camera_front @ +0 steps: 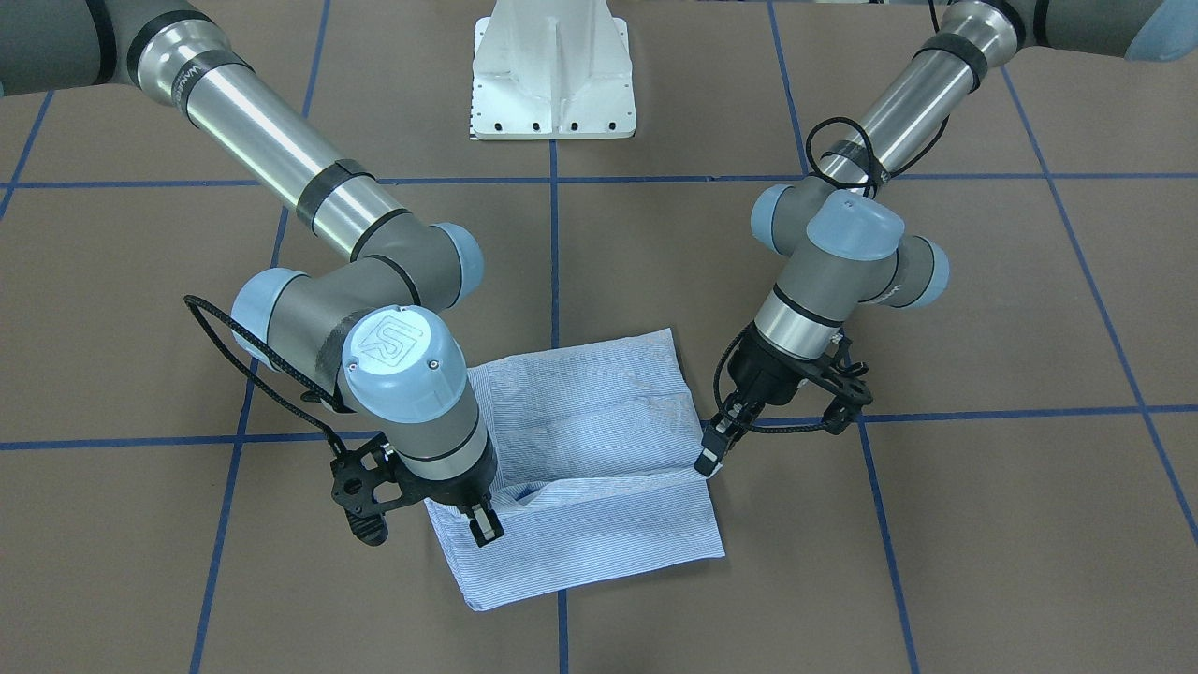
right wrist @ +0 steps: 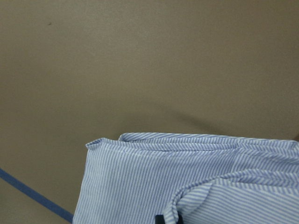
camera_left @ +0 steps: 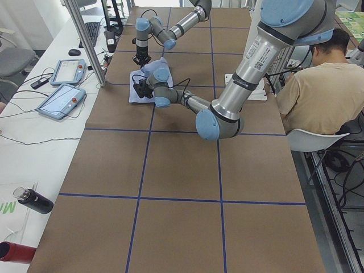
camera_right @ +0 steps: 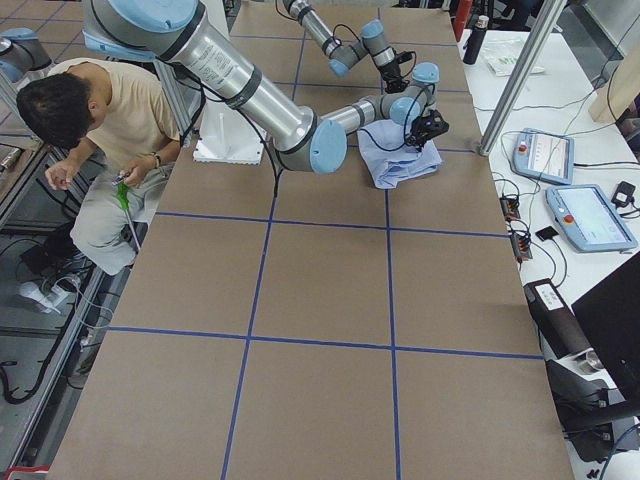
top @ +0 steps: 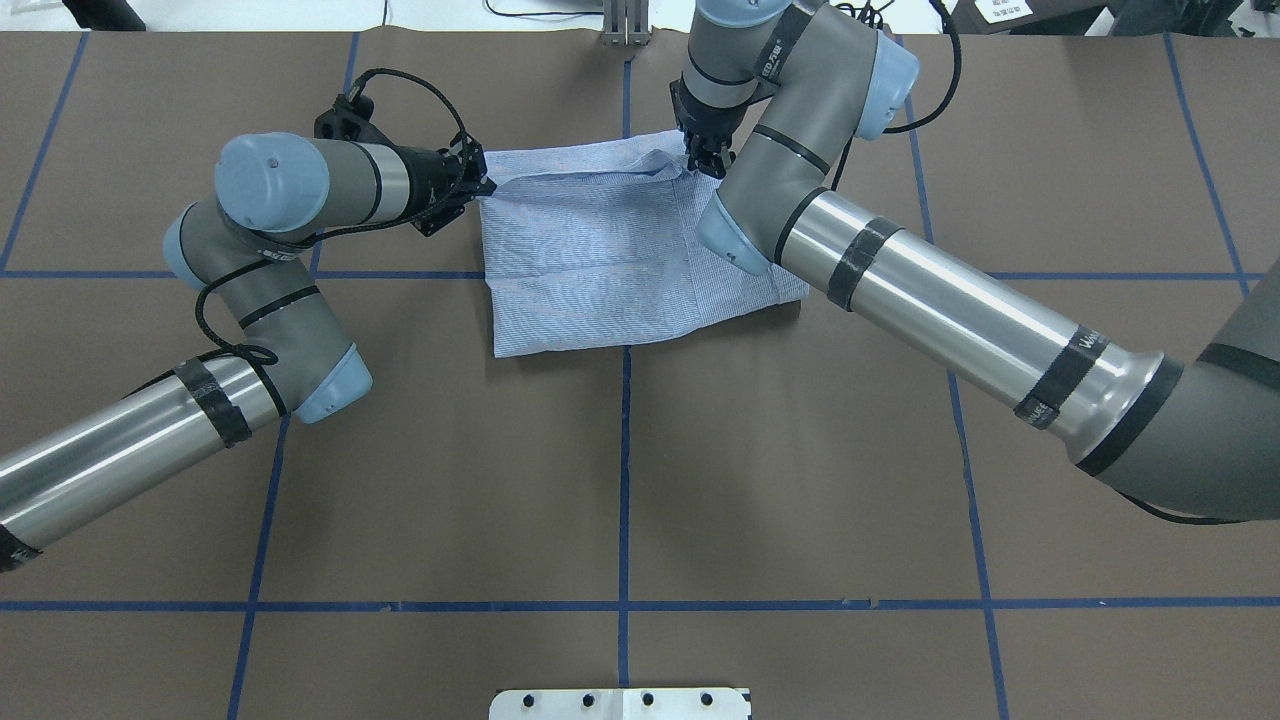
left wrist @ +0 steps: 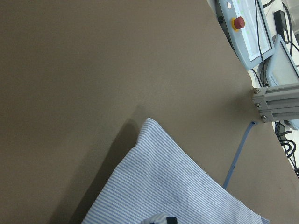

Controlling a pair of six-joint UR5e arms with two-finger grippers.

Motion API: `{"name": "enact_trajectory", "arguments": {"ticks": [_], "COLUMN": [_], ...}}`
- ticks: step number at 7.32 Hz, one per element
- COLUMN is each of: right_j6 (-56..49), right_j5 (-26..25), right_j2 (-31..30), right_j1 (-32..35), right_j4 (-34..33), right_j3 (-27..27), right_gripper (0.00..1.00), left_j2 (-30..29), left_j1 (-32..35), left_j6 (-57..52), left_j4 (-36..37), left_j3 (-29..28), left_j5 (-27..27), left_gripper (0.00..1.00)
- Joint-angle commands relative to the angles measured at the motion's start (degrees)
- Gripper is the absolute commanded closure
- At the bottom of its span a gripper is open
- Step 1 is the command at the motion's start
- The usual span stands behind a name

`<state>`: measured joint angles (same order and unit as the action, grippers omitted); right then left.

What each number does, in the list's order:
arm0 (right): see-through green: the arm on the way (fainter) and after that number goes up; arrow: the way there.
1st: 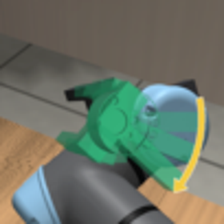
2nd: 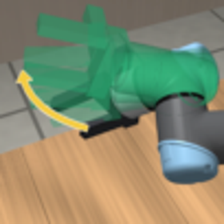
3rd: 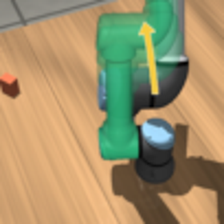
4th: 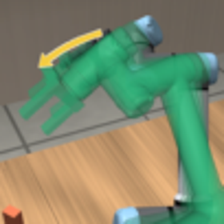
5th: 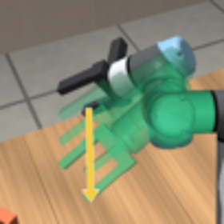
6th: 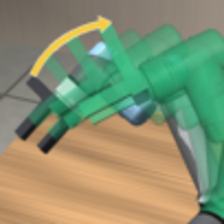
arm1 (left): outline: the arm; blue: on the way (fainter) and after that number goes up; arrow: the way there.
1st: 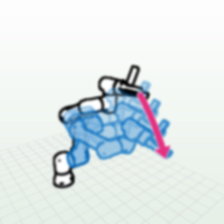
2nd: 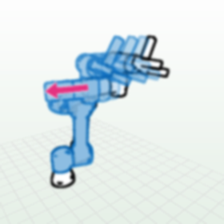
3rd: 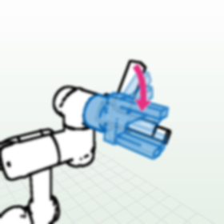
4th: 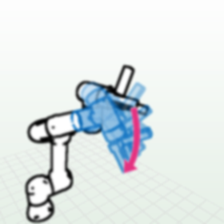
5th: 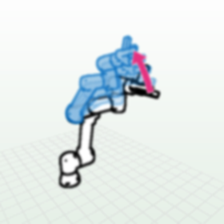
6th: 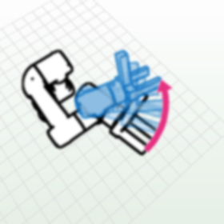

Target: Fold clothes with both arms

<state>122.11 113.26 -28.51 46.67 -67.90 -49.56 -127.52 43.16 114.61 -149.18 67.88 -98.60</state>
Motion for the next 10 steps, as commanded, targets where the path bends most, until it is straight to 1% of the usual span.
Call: {"name": "enact_trajectory", "arguments": {"ticks": [1, 2, 4, 5, 6, 7, 8, 9, 10], "right_j6": [-0.03, 0.06, -0.73, -0.73, -2.04, -3.53, -6.59, -11.93, -17.73], "right_j5": [-1.55, -1.82, -0.86, 0.8, 0.99, 1.43, 1.61, 1.7, 1.96], "right_j2": [2.93, 3.2, 3.29, 0.24, -5.79, -7.42, -9.7, -11.03, -13.3], "right_j1": [0.7, 2.01, 2.73, 2.64, 2.46, 2.29, 2.29, 2.81, 3.42], "right_j4": [0.31, 0.75, 0.66, 0.66, 0.66, 0.49, 0.49, 0.31, 0.23], "right_j3": [3.84, 3.94, 3.42, -0.85, -9.33, -11.5, -14.31, -15.12, -15.91], "right_gripper": [0.0, 0.0, 0.0, 0.0, 0.0, 0.0, 0.0, 0.0, 0.0], "left_j2": [-1.06, -1.15, -1.24, -1.24, -1.24, -0.37, 3.47, 8.03, 11.29], "left_j1": [1.31, 2.1, 3.51, 3.6, 3.68, 4.38, 4.65, 5.52, 6.57], "left_j6": [0.0, 0.0, 0.09, -0.09, -0.87, -3.75, -6.91, -11.38, -18.47], "left_j4": [-0.59, -0.59, -0.59, -0.59, -0.59, -0.33, 0.2, 0.29, 0.38], "left_j3": [-2.57, -2.83, -2.58, -2.23, -1.79, 0.48, 6.16, 11.96, 15.84], "left_j5": [0.25, 0.25, -0.02, -0.28, -1.32, -4.12, -8.59, -11.33, -13.53], "left_gripper": [0.45, 0.4, 0.4, 0.4, 0.4, 0.4, 0.4, 0.4, 0.39]}}
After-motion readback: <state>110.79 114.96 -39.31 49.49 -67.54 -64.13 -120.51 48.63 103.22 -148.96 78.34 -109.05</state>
